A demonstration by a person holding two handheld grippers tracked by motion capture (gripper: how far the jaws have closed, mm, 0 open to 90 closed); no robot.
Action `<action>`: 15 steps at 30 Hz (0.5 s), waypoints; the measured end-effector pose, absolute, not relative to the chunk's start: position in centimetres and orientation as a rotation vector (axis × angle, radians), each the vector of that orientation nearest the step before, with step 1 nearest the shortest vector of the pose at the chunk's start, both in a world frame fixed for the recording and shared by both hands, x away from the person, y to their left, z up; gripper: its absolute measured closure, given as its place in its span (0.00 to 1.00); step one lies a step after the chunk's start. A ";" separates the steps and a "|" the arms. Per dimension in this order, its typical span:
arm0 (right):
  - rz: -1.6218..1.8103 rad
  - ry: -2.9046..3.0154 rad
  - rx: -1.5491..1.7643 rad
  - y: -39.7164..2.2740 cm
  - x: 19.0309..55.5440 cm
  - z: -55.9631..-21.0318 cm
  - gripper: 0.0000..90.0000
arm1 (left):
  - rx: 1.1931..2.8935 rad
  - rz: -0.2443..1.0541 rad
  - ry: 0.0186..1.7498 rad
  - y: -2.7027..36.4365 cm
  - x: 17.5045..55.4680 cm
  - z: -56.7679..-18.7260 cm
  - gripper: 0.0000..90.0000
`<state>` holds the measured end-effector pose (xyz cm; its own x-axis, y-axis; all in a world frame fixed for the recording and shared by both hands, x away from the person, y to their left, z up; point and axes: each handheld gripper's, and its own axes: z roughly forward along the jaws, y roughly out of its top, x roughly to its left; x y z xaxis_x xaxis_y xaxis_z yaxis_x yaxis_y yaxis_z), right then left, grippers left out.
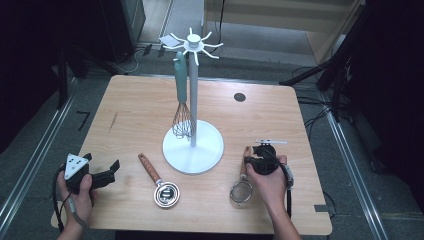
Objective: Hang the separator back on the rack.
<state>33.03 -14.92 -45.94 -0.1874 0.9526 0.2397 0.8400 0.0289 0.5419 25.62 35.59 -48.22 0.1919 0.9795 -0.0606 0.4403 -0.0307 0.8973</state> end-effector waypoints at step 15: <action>0.864 2.145 1.906 -15.1 33.1 -46.2 0.82 | 1.611 0.791 1.378 35.6 25.6 -48.2 0.00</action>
